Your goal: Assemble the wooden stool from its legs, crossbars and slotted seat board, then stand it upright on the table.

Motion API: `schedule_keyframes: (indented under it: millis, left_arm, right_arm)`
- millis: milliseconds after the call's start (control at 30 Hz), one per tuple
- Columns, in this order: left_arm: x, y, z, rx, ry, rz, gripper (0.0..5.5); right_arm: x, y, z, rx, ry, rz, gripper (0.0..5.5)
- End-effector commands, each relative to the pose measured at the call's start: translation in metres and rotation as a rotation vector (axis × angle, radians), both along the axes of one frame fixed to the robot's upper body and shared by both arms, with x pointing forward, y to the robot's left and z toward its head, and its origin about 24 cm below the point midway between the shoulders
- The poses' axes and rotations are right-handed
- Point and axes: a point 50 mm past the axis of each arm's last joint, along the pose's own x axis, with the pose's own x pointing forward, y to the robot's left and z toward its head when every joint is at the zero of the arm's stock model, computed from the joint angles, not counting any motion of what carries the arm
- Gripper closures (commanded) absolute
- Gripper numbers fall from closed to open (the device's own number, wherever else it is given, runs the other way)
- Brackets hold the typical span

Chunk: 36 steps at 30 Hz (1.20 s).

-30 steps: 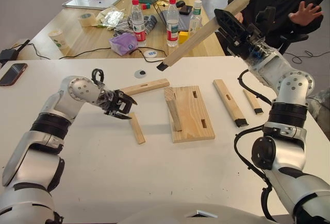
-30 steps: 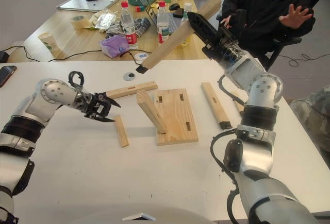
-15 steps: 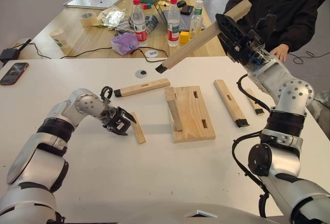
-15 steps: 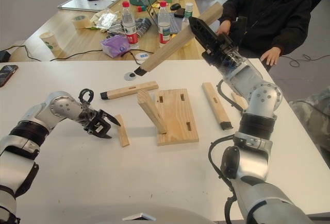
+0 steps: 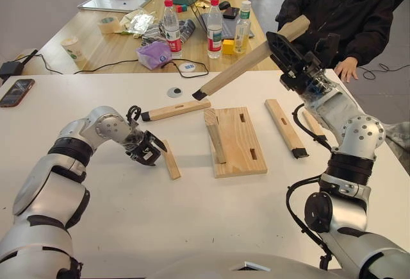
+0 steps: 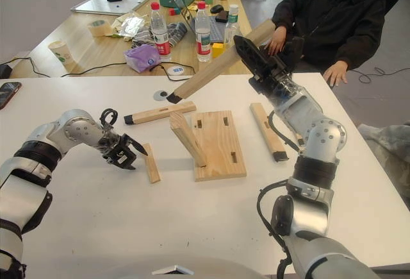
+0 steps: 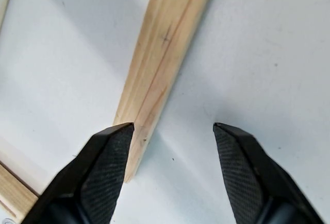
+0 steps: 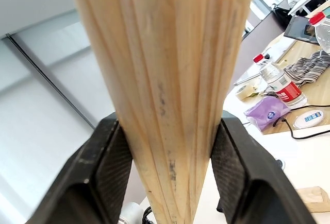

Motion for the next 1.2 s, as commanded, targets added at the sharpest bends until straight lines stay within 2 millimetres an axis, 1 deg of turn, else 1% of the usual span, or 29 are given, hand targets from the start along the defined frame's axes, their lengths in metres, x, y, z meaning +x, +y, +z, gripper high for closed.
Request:
schedule_keyframes:
  millis: [33, 233, 433, 600, 667, 867, 1000, 1133, 1200]
  left_arm:
    - [-0.002, 0.002, -0.015, 0.060, 0.057, 0.040, 2.66]
    - [0.005, -0.001, -0.006, 0.033, 0.014, 0.034, 2.66]
    - [0.012, -0.012, 0.003, -0.044, -0.047, 0.021, 2.66]
    - [0.014, -0.020, 0.008, -0.058, -0.089, -0.049, 2.66]
    - [0.013, -0.023, 0.005, -0.050, -0.078, -0.075, 2.66]
    - [0.002, -0.024, -0.016, 0.027, -0.002, -0.133, 2.66]
    - [-0.006, -0.015, -0.029, 0.108, 0.075, -0.138, 2.66]
    - [-0.016, -0.006, -0.039, 0.135, 0.129, -0.139, 2.66]
    - [-0.017, -0.005, -0.038, 0.133, 0.140, -0.141, 3.01]
  right_arm:
    - [-0.005, 0.000, -0.001, 0.028, -0.004, -0.018, 3.44]
    - [-0.006, -0.001, -0.002, 0.029, 0.004, -0.030, 3.44]
    - [-0.005, 0.000, -0.004, 0.026, 0.010, -0.031, 3.44]
    - [-0.005, 0.001, -0.005, 0.025, 0.013, -0.034, 3.44]
    - [-0.007, -0.001, -0.007, 0.028, 0.017, -0.042, 3.44]
    - [-0.011, 0.001, -0.009, 0.035, 0.027, -0.044, 3.44]
    - [-0.016, 0.002, -0.012, 0.040, 0.042, -0.052, 3.44]
    - [-0.026, 0.000, -0.013, 0.056, 0.058, -0.079, 3.44]
    - [-0.032, -0.003, -0.018, 0.062, 0.077, -0.108, 3.44]
